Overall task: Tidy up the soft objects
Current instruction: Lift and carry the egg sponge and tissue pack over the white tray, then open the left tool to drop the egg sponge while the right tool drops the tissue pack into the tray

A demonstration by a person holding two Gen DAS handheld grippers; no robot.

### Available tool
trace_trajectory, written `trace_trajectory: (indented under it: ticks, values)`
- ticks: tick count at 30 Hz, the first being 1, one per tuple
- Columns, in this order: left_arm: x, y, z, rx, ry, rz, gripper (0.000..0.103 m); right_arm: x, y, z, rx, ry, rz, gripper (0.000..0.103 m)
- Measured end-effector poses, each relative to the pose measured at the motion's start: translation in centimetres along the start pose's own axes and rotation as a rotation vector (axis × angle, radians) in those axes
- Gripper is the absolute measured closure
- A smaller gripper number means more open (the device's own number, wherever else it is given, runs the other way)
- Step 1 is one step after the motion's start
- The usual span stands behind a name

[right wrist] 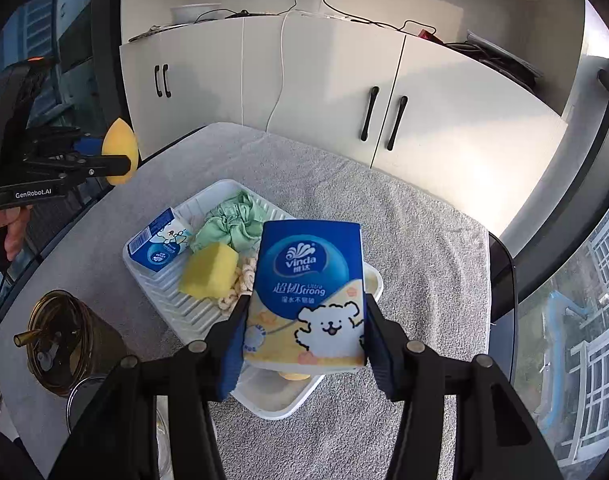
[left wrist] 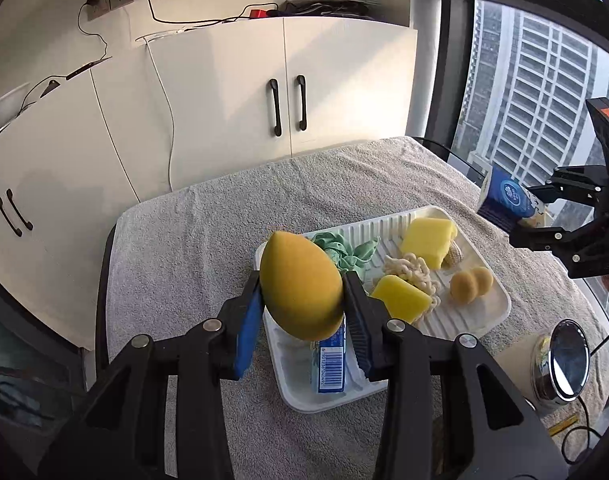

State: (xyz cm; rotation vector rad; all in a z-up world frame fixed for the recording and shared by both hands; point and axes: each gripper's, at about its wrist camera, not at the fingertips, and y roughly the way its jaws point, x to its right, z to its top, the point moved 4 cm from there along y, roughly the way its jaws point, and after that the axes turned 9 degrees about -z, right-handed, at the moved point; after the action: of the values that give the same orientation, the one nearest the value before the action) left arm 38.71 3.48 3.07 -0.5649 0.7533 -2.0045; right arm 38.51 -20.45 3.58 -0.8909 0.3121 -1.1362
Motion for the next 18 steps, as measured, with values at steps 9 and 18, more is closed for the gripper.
trace_trajectory:
  ticks: [9, 18]
  values:
    - [-1.2, 5.8, 0.3, -0.097, 0.009, -0.054, 0.066, -1.3, 6.0, 1.1, -0.067, -0.047, 0.055, 0.047]
    - [-2.3, 9.1, 0.4, -0.137, -0.014, -0.082, 0.066, -1.9, 9.8, 1.2, -0.096, -0.063, 0.073, 0.047]
